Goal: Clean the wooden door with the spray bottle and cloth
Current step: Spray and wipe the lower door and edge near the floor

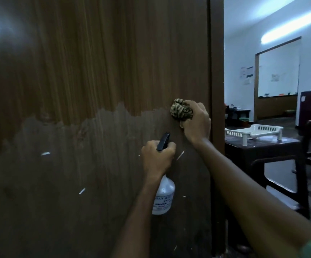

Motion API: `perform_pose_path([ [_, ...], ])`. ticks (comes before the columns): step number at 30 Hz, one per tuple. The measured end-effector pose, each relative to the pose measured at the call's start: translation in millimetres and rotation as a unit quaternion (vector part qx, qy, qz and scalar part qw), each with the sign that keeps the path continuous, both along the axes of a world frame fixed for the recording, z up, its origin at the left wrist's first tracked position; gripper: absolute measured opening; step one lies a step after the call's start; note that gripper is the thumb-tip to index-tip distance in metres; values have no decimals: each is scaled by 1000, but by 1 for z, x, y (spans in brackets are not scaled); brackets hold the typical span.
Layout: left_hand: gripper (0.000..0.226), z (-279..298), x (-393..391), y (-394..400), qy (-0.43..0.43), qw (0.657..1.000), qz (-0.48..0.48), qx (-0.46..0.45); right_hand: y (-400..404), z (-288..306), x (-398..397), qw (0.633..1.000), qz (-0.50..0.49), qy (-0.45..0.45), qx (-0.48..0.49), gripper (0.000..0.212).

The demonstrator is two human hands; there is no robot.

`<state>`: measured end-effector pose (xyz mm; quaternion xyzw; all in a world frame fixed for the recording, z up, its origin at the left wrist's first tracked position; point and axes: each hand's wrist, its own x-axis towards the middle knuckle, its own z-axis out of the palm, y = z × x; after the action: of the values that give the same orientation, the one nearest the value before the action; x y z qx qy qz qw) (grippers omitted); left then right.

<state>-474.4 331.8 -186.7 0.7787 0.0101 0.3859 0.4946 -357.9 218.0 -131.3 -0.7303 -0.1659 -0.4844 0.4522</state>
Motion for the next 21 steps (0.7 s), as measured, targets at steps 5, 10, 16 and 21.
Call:
perform_pose_path([
  [5,36,-5,-13,5,14,1000,18,-5,-2,-7,5,998,22,-34,-47,79],
  [10,41,-5,-17,17,15,998,33,46,20,-21,7,997,-8,-80,-13,61],
  [16,47,5,-16,18,5,998,45,53,38,-122,8,972,-28,-194,-133,49],
  [21,37,9,-14,22,-15,997,48,59,28,4,2,992,34,-116,30,45],
])
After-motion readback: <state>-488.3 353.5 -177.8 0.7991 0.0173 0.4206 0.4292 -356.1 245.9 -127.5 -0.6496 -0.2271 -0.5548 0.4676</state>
